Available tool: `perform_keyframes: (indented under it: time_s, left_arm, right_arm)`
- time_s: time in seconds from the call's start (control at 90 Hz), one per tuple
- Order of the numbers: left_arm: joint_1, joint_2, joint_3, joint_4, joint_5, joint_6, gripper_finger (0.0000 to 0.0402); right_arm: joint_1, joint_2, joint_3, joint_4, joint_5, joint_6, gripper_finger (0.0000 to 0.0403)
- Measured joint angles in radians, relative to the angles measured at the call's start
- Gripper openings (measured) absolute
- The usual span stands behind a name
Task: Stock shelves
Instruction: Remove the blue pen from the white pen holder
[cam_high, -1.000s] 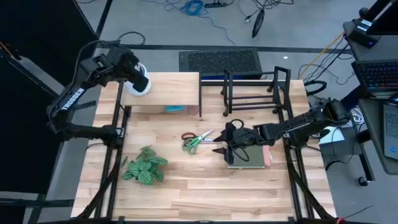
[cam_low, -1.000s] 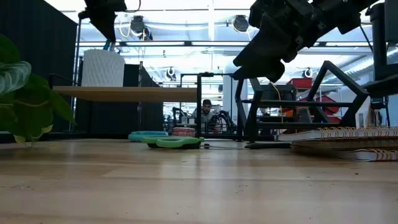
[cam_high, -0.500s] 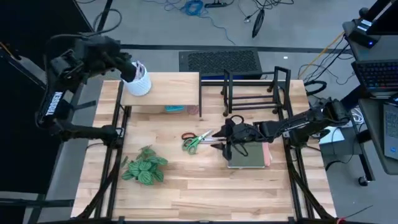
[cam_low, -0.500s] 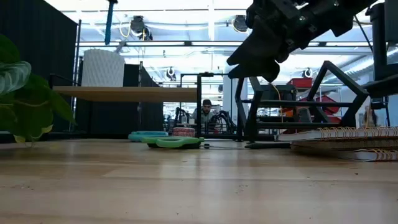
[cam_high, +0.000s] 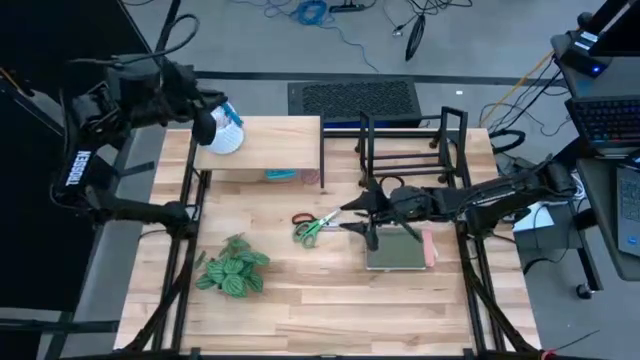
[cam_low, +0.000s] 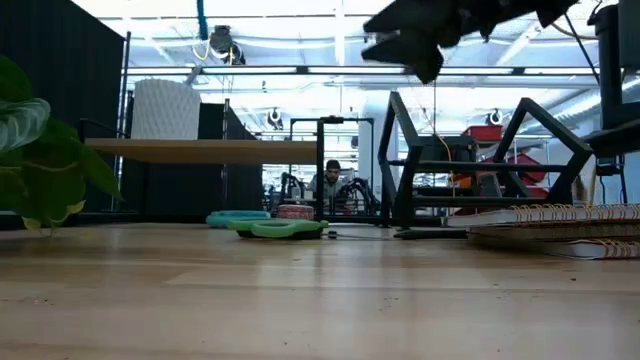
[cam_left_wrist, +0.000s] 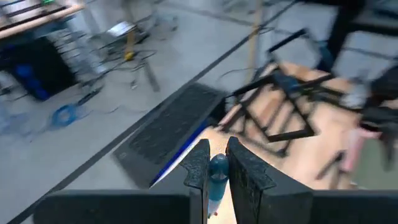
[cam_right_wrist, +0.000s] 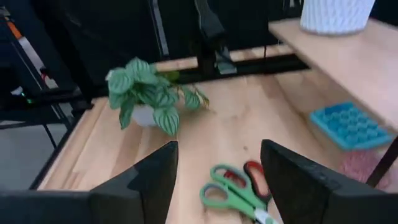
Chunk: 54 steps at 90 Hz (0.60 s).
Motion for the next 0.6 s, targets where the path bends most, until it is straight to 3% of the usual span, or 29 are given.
perform_keyframes:
  time_s: [0.222, 0.4, 0.6]
  left_arm:
    - [-0.132, 0.03, 0.002, 0.07, 0.159, -0.025, 0.0027]
    - [-0.257, 0.101, 0.002, 0.078, 0.165, -0.025, 0.0027]
    - [-0.388, 0.206, 0.001, 0.143, 0.165, 0.0, 0.0027]
  right_arm:
    - [0.0, -0.005, 0.018, 0.07, 0.0, -0.02, 0.0212]
    - [0.0, -0.005, 0.019, 0.142, 0.0, -0.072, 0.0219]
    - [0.0, -0.005, 0.019, 0.142, 0.009, -0.076, 0.0269]
